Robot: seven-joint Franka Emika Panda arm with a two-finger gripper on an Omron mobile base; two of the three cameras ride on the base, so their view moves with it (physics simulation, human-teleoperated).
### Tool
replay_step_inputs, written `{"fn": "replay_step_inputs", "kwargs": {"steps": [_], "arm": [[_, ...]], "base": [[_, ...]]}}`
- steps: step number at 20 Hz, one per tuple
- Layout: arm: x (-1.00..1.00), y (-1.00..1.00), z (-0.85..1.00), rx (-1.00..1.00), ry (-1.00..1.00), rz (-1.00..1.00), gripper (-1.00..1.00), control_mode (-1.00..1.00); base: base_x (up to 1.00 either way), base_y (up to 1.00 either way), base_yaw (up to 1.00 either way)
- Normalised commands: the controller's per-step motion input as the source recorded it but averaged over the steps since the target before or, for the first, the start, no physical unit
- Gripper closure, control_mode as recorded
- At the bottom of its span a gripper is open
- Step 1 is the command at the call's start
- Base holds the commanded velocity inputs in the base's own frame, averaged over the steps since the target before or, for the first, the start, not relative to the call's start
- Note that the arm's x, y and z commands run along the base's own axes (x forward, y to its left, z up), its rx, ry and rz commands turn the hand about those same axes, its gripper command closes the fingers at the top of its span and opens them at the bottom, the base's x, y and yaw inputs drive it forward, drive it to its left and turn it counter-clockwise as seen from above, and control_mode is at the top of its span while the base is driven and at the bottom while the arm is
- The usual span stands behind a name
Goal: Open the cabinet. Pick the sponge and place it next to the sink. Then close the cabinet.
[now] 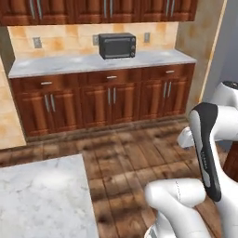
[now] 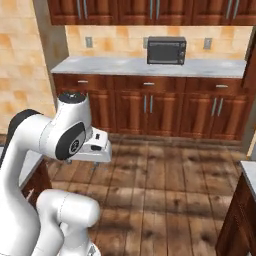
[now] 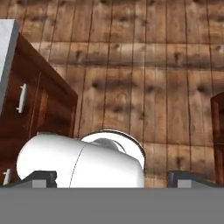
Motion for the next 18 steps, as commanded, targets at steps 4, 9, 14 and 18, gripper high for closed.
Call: {"fn": "replay_step_inputs", "kwargs": {"steps": [4,9,14,18], "arm": [[0.0,0.0,0.0,0.0,0.0,0.0,-1.0,1.0],[0.0,0.0,0.0,0.0,0.0,0.0,-1.0,1.0],[0.0,0.0,0.0,0.0,0.0,0.0,-1.0,1.0],[0.0,0.0,0.0,0.0,0.0,0.0,-1.0,1.0]], "base": [[0.91,-0.17,-0.38],[0.32,-0.08,-0.91],[0.01,0.0,-1.0],[0.02,0.0,-1.0]]}}
